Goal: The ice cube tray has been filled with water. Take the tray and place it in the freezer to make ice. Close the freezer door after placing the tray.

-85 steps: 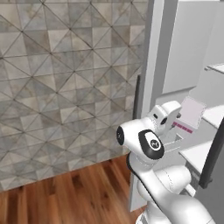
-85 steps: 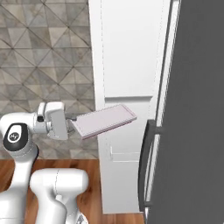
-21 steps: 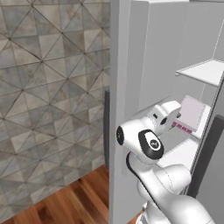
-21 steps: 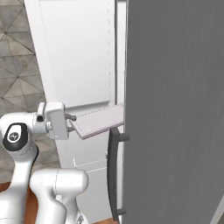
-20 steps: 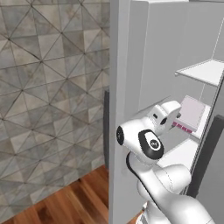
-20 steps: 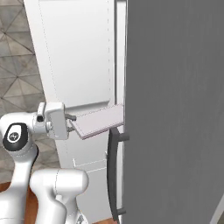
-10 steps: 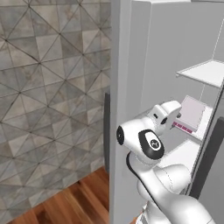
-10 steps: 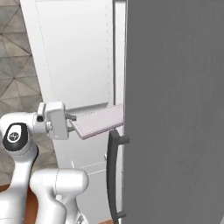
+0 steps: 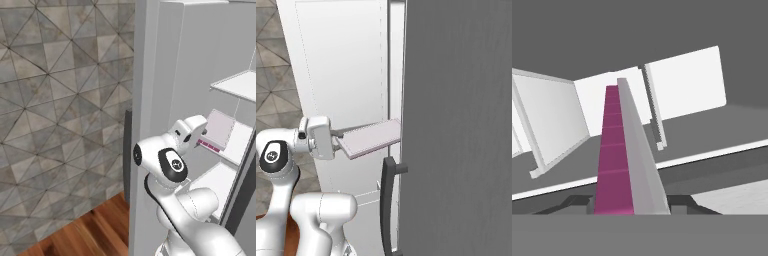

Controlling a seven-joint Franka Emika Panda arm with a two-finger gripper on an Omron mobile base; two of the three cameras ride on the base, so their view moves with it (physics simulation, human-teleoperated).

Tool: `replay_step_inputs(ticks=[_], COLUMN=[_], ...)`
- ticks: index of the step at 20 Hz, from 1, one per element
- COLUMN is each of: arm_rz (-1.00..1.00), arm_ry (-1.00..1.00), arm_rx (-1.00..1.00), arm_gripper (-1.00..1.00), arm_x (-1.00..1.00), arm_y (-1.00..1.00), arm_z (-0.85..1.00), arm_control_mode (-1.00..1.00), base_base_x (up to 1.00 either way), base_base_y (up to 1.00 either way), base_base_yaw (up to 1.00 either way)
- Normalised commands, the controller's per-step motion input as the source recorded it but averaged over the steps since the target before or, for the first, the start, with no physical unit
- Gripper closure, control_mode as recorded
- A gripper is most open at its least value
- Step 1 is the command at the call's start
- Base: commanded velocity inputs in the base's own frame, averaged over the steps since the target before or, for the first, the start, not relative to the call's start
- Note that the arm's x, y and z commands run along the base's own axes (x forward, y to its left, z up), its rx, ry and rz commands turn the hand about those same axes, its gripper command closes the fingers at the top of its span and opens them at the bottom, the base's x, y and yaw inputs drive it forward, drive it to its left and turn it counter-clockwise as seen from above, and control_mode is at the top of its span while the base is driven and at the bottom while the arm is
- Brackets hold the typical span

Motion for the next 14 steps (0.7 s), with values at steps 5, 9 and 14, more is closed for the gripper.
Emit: replay_step_inputs(ticks=[5,9,14], arm_rz=[0.0,-0.01,0.0], arm_ry=[0.0,0.0,0.02], arm_rx=[0.0,0.0,0.0], arm_gripper=[1.0,1.0,1.0], arm_x=[0.0,0.01,0.0], arm_y=[0.0,-0.04,-0.11], arm_z=[0.0,0.0,0.0], arm_control_mode=[1.0,-1.0,-1.0], base_base_x=[0.0,0.0,0.0], base_base_y=[-0.1,0.0,0.0], base_base_yaw=[0.0,0.0,0.0])
